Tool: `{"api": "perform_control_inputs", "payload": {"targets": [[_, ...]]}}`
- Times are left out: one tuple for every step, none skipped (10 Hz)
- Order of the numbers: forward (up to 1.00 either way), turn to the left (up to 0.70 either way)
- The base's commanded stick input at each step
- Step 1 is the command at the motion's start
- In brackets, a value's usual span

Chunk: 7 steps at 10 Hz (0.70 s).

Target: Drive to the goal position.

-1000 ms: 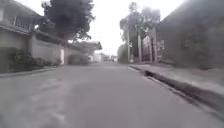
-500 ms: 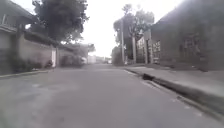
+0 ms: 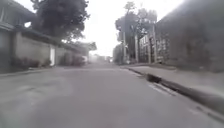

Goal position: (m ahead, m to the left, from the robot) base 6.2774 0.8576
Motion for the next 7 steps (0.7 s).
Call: {"api": "perform_control_inputs", "payload": {"targets": [[1.0, 0.0], [1.0, 0.0], [1.0, 0.0], [1.0, 0.0], [1.0, 0.0], [1.0, 0.0], [1.0, 0.0]]}}
